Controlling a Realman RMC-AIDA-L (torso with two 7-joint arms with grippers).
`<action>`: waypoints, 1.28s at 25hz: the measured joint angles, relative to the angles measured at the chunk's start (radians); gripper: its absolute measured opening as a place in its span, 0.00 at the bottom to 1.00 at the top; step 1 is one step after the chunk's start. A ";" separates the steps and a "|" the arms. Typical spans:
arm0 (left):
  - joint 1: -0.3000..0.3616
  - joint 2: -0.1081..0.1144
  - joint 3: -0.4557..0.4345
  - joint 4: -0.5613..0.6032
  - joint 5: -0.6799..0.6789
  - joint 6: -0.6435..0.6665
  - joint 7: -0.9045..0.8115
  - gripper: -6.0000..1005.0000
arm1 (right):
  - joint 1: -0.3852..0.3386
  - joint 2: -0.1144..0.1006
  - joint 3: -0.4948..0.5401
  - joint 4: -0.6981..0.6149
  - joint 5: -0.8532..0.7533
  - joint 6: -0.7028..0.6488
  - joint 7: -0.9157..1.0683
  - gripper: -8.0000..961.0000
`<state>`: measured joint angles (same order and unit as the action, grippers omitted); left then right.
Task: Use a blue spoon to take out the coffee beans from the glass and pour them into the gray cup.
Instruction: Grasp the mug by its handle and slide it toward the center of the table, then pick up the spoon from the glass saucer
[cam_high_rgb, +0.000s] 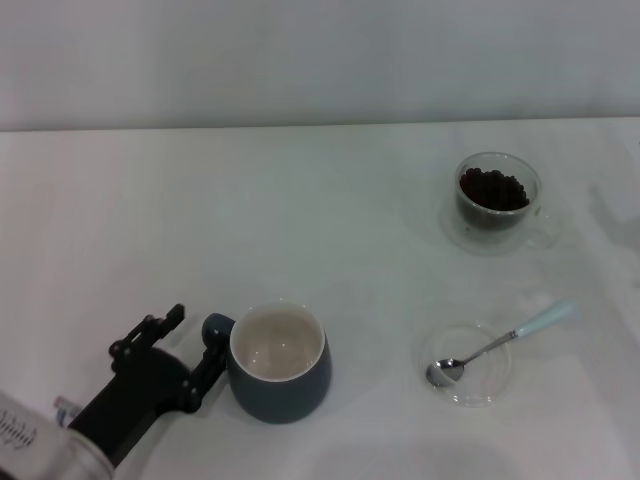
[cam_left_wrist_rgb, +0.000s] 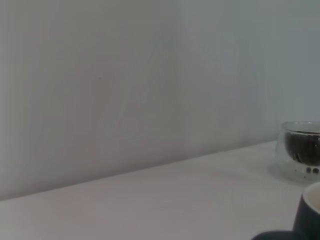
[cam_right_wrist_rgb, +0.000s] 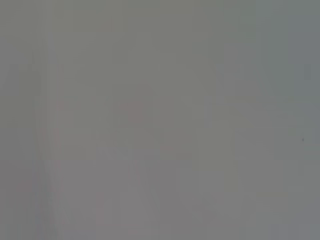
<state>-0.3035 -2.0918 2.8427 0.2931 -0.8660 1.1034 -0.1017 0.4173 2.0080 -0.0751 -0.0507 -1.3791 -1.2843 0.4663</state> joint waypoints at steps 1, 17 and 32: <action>0.013 0.000 0.000 0.000 0.000 0.014 0.003 0.48 | 0.000 0.000 0.000 0.000 0.000 0.000 0.000 0.90; 0.155 0.008 -0.006 -0.011 -0.007 0.183 -0.016 0.74 | -0.017 -0.003 0.000 0.001 0.000 0.010 0.171 0.90; 0.187 0.009 -0.013 -0.037 -0.265 0.325 -0.068 0.74 | -0.203 -0.064 -0.375 -0.098 -0.094 -0.022 0.930 0.90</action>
<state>-0.1162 -2.0831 2.8301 0.2556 -1.1308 1.4288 -0.1693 0.2145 1.9444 -0.4505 -0.1486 -1.4727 -1.3066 1.3964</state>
